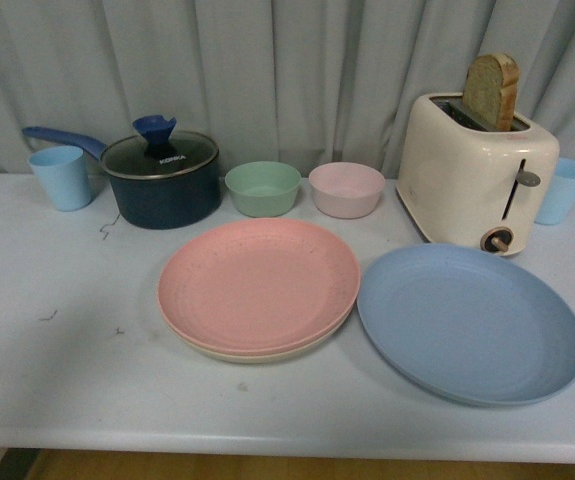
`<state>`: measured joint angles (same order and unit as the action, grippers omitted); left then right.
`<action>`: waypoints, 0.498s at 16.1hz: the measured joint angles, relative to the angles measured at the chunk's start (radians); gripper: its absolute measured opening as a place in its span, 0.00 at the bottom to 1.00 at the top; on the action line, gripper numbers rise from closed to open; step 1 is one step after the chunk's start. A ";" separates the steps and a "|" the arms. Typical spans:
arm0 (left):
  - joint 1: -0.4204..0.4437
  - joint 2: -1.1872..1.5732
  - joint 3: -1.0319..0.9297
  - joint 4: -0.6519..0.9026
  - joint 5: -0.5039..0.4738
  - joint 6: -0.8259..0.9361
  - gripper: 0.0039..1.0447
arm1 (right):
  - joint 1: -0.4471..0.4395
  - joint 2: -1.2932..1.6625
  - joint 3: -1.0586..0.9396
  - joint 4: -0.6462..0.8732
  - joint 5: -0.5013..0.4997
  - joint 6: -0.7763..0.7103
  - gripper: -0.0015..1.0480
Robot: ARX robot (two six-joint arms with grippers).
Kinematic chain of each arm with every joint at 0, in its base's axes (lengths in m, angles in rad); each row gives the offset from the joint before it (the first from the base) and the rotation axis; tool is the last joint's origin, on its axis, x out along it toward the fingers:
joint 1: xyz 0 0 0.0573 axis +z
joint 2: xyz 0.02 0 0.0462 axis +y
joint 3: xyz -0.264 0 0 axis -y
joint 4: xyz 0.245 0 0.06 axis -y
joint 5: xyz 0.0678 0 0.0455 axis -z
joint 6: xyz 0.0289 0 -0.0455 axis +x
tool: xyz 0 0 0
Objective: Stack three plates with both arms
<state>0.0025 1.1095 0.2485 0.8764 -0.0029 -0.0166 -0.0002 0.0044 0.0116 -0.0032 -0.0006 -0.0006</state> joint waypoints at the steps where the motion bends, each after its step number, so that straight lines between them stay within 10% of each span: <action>1: 0.000 -0.036 -0.037 -0.016 0.000 0.000 0.01 | 0.000 0.000 0.000 0.000 0.000 0.000 0.94; 8: -0.003 -0.310 -0.210 -0.093 0.002 0.000 0.01 | 0.000 0.000 0.000 0.000 0.000 0.000 0.94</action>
<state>-0.0002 0.7998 0.0387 0.7830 -0.0006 -0.0162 -0.0002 0.0044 0.0116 -0.0032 -0.0006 -0.0006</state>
